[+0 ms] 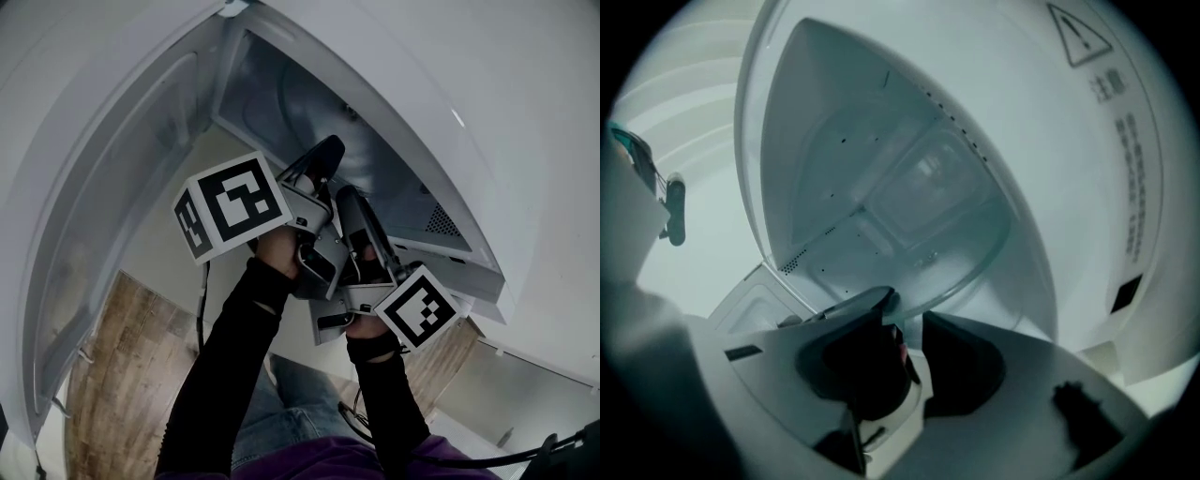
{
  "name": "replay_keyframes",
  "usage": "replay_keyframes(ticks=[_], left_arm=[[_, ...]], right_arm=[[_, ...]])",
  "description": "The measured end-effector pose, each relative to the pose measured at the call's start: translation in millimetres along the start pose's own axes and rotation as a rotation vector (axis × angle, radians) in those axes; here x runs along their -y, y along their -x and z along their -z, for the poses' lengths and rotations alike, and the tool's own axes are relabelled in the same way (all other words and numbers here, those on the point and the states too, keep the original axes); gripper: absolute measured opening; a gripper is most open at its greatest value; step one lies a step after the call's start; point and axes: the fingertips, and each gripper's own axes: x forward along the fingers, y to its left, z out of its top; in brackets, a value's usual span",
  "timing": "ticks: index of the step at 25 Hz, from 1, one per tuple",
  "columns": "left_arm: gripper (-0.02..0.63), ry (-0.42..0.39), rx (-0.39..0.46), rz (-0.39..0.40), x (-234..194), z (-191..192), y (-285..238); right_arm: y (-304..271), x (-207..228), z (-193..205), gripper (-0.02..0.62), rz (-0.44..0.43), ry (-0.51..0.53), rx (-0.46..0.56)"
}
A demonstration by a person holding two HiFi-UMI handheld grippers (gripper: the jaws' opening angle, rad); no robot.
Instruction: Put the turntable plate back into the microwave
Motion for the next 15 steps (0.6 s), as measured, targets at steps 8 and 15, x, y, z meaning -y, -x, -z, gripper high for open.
replay_keyframes(ticks=[8, 15], left_arm=[[0.025, -0.033, -0.006, -0.004, 0.9, 0.7, -0.1], [0.036, -0.048, -0.016, 0.012, 3.7, 1.5, -1.7]], right_arm=[[2.6, 10.8, -2.4, 0.117, 0.02, -0.138, 0.043], [5.6, 13.6, -11.4, 0.084, 0.027, -0.166, 0.09]])
